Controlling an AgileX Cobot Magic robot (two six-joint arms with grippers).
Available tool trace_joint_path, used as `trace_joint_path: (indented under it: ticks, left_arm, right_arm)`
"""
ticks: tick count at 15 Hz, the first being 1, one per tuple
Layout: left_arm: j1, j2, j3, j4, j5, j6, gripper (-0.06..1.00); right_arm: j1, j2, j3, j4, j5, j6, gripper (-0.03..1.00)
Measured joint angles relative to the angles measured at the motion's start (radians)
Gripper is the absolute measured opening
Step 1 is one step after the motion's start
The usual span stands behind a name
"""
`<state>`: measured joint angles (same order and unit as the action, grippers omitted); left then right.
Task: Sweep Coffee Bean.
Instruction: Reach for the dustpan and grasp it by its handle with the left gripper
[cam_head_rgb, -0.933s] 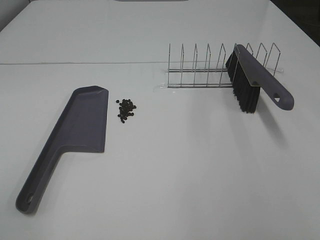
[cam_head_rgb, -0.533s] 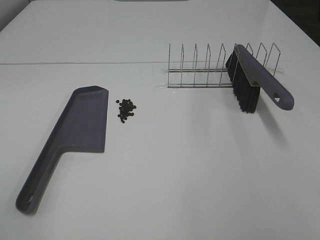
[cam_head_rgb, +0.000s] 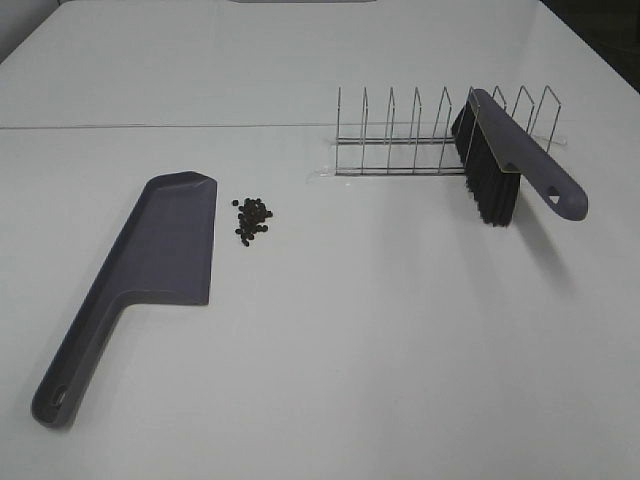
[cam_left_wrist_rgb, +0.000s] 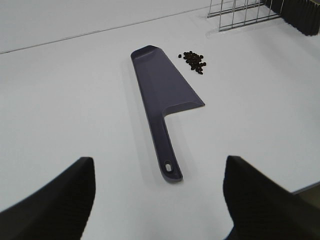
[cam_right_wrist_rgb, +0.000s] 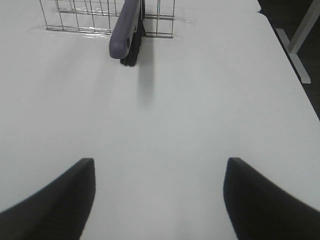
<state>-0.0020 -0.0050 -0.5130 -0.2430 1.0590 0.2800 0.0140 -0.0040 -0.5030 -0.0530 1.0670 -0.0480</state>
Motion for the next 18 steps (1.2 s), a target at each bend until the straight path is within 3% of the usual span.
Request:
trace_joint_path:
  ticks: [18]
  left_arm:
    - [0.000, 0.000, 0.000, 0.000, 0.000, 0.000, 0.68]
  right_arm:
    - [0.000, 0.000, 0.000, 0.000, 0.000, 0.000, 0.70]
